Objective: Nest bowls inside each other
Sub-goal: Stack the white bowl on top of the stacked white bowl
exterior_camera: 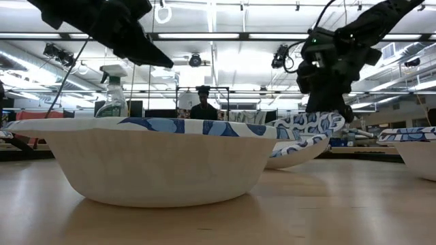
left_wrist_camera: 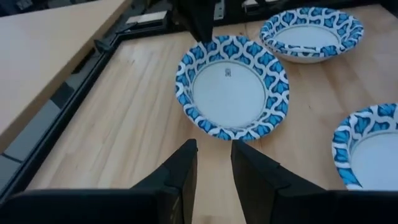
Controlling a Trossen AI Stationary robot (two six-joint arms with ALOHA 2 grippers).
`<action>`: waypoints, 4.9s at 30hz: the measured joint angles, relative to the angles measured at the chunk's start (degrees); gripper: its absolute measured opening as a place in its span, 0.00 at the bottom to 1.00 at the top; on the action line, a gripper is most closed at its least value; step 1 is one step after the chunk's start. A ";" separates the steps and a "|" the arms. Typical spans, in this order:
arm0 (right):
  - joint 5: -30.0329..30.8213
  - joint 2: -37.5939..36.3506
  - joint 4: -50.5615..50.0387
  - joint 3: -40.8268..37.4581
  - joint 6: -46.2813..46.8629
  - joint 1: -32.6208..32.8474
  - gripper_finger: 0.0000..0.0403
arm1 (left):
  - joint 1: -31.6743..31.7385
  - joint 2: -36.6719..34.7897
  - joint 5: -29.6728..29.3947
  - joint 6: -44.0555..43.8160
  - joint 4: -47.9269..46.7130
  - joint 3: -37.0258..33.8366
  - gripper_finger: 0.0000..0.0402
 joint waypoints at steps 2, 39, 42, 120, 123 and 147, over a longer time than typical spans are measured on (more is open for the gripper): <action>1.08 -0.45 -0.25 0.00 -0.05 0.24 0.21 | 0.00 -0.67 0.00 -0.02 -0.38 -0.02 0.26; -1.36 0.82 4.14 -0.02 -3.26 2.25 0.01 | -0.11 -0.60 0.00 -1.14 -1.36 -0.02 0.26; -1.50 -1.96 2.32 -0.02 -3.26 2.25 0.00 | -0.11 -0.60 0.00 -1.14 -1.46 -0.02 0.26; 7.77 2.16 2.29 0.00 5.07 12.29 0.13 | -0.07 -0.43 0.00 -2.01 -1.33 -0.02 0.26; 2.53 -0.50 2.27 0.00 6.18 11.93 0.13 | -0.07 -0.43 0.00 -1.28 -1.32 -0.02 0.26; -0.30 -10.96 -32.09 -0.02 -1.70 23.42 0.13 | -0.07 -0.43 0.01 -1.80 -1.10 -0.02 0.26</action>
